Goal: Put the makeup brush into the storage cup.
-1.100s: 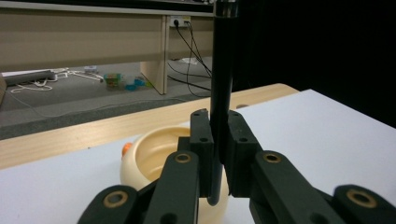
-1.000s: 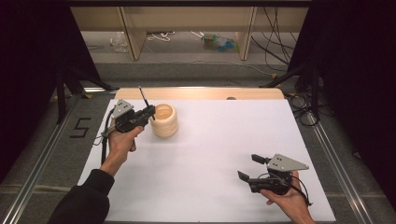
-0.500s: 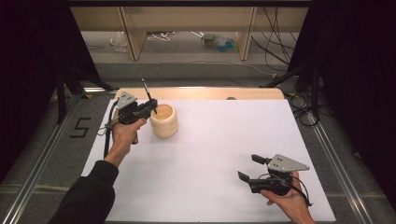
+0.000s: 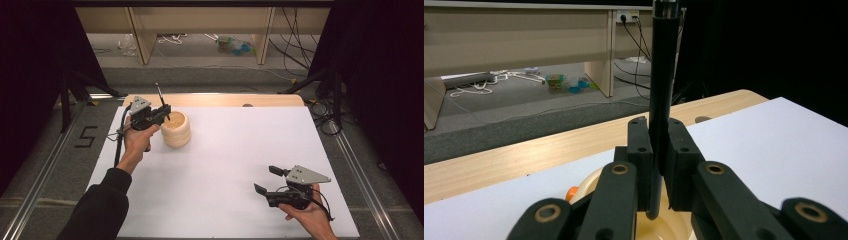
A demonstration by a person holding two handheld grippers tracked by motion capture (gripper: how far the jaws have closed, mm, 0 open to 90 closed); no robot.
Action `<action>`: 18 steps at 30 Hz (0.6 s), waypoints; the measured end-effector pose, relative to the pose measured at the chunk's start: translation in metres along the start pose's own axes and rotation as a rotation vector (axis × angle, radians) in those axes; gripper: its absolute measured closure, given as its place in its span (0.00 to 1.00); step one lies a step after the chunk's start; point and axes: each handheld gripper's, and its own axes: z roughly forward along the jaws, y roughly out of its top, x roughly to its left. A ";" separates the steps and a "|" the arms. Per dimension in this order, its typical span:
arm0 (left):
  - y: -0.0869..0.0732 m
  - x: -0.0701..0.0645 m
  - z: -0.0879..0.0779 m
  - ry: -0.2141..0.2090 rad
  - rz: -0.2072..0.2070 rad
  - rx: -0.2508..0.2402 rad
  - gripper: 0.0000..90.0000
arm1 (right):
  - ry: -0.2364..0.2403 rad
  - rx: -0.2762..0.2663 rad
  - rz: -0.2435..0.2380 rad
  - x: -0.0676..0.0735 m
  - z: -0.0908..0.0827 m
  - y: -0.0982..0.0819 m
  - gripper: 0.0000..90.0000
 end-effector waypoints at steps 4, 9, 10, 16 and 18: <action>-0.001 0.001 0.003 0.008 -0.008 0.002 0.92 | 0.002 -0.002 -0.001 0.000 0.000 0.000 0.23; -0.003 0.001 0.007 0.008 -0.013 0.007 0.92 | 0.008 0.002 0.007 0.001 -0.001 0.001 0.23; -0.003 0.001 0.007 0.010 -0.011 0.007 0.92 | 0.008 0.004 0.005 0.001 0.000 0.001 0.23; -0.006 0.002 0.013 0.010 -0.016 0.018 0.92 | 0.009 -0.005 -0.004 0.000 0.002 0.000 0.23; -0.007 0.002 0.014 0.010 -0.015 0.020 0.92 | 0.006 0.002 -0.008 0.000 0.001 0.000 0.23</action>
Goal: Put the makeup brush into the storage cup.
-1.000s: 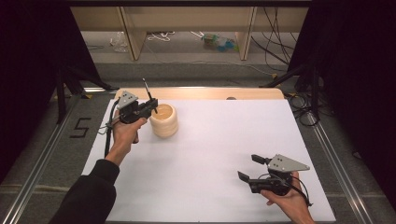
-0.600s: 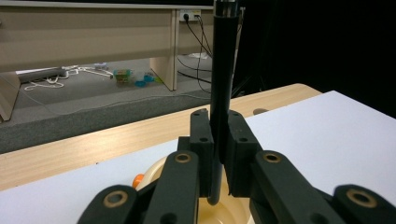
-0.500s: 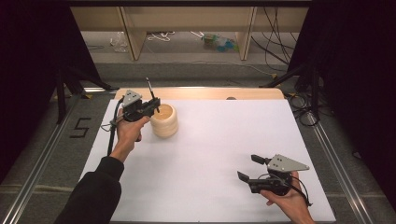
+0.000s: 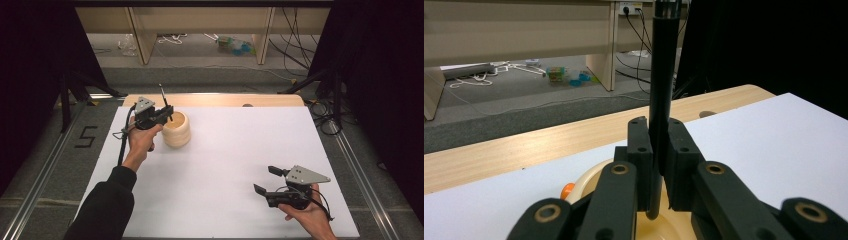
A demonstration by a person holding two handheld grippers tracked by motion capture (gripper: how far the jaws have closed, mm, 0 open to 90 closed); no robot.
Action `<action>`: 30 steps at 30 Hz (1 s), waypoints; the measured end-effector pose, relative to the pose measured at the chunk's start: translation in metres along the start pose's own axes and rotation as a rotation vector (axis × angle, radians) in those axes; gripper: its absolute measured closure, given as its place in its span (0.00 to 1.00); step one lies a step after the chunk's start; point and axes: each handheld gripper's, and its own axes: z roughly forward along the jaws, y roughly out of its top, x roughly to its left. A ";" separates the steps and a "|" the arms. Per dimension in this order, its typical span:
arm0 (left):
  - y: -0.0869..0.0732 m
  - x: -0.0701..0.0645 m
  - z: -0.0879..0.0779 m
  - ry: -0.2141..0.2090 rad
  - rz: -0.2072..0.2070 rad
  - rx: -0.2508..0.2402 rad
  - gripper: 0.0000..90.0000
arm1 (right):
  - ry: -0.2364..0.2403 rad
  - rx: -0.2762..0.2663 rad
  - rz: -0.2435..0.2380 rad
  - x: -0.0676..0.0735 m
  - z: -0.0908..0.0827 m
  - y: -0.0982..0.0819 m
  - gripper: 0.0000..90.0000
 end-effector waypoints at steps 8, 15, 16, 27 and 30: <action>-0.001 0.001 0.002 0.003 -0.007 0.001 0.92 | 0.002 0.000 0.002 0.000 0.001 0.000 0.23; -0.003 0.003 0.003 0.006 -0.005 0.010 0.92 | 0.003 0.001 0.002 0.000 0.001 0.000 0.23; -0.003 0.002 0.003 0.005 0.003 0.017 0.92 | 0.003 0.001 0.003 0.000 0.001 0.000 0.23; -0.008 0.002 0.009 0.005 0.009 0.045 0.92 | 0.004 0.000 0.001 0.000 0.001 0.000 0.23; -0.009 0.002 0.009 0.000 0.015 0.052 0.92 | 0.005 0.000 0.001 0.000 0.001 0.000 0.23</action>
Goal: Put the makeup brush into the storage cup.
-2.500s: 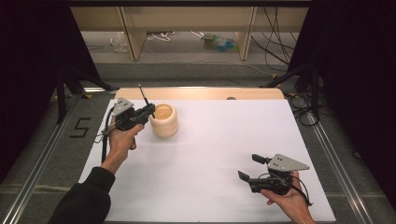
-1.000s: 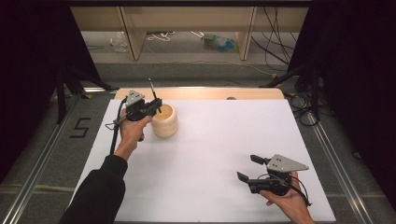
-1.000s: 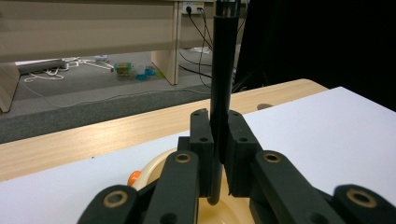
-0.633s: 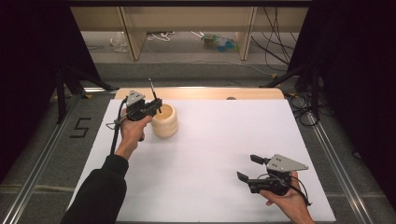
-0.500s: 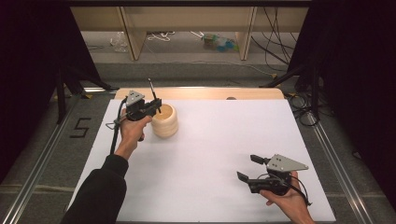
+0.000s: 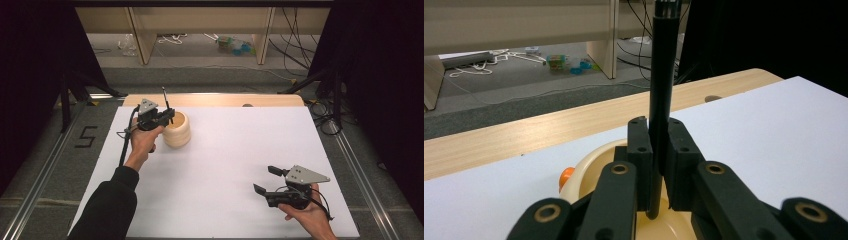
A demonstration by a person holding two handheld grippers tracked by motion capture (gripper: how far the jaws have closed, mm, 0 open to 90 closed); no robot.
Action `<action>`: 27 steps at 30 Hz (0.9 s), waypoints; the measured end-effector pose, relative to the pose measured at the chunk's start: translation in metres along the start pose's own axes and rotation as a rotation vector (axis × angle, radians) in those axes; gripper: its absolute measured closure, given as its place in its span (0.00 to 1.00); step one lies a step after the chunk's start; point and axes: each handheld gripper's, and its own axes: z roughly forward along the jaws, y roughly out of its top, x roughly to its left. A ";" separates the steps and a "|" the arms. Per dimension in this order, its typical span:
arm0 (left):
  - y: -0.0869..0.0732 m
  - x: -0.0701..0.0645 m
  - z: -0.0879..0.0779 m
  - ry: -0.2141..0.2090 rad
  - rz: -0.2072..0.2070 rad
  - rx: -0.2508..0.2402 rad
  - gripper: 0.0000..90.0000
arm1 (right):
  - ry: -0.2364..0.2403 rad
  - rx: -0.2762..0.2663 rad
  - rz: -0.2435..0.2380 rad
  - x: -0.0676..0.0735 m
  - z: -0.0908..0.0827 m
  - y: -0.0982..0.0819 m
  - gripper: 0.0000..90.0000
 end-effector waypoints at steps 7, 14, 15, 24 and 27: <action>-0.003 -0.002 0.002 0.000 0.004 0.011 0.92 | 0.001 0.000 -0.001 0.000 0.000 0.000 0.23; -0.007 0.001 0.004 0.011 -0.001 0.026 0.92 | 0.004 0.003 -0.002 0.000 0.000 0.000 0.23; -0.007 0.003 0.004 0.013 0.001 0.028 0.92 | 0.005 0.003 -0.002 0.000 0.000 0.000 0.23; -0.011 0.005 0.004 0.012 -0.004 0.034 0.92 | 0.016 0.017 0.009 0.001 0.001 0.000 0.23; -0.012 0.004 0.004 0.009 -0.007 0.040 0.92 | 0.004 0.008 -0.005 0.000 0.001 0.000 0.23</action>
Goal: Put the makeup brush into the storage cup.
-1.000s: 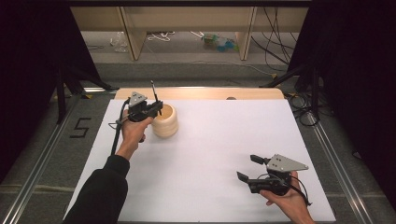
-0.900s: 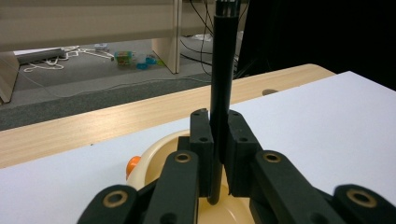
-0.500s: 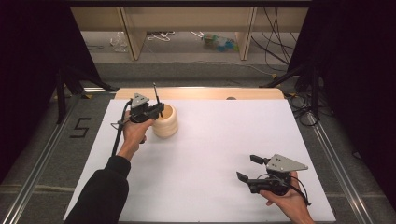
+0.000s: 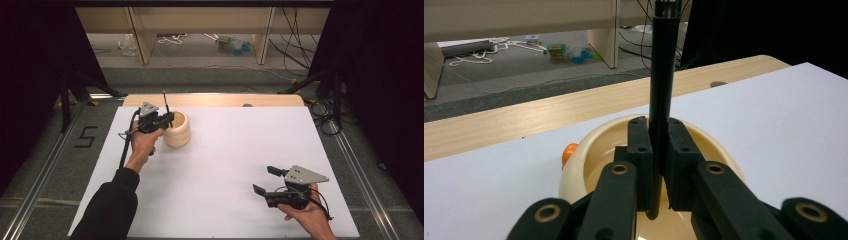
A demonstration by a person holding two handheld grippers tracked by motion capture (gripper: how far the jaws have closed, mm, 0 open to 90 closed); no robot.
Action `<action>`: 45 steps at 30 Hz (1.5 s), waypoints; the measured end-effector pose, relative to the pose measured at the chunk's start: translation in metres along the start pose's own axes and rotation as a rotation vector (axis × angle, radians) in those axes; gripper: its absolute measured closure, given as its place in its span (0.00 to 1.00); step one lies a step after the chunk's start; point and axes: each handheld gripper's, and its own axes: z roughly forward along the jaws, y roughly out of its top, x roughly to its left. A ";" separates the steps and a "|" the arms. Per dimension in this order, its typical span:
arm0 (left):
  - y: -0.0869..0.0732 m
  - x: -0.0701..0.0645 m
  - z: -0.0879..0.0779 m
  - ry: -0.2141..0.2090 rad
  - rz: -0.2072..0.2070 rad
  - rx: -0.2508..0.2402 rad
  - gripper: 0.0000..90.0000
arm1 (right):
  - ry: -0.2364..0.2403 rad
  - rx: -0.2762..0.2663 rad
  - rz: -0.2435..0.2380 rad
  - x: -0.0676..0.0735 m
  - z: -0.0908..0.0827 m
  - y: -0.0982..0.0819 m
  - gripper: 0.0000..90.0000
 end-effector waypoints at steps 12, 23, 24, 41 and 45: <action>-0.003 -0.003 0.002 -0.011 0.003 0.010 0.92 | 0.014 -0.035 0.004 0.000 0.003 -0.001 0.23; -0.005 -0.002 0.003 -0.005 -0.011 0.023 0.92 | 0.011 -0.012 0.001 0.000 0.002 0.000 0.23; -0.005 -0.001 0.003 -0.008 0.007 0.027 0.92 | 0.013 -0.012 0.003 0.000 0.002 0.000 0.23; -0.007 -0.002 0.006 -0.007 -0.003 0.046 0.92 | 0.013 -0.012 0.004 0.000 0.002 0.000 0.23; -0.007 -0.003 0.006 -0.008 -0.008 0.050 0.92 | 0.012 -0.012 0.003 0.000 0.002 0.000 0.23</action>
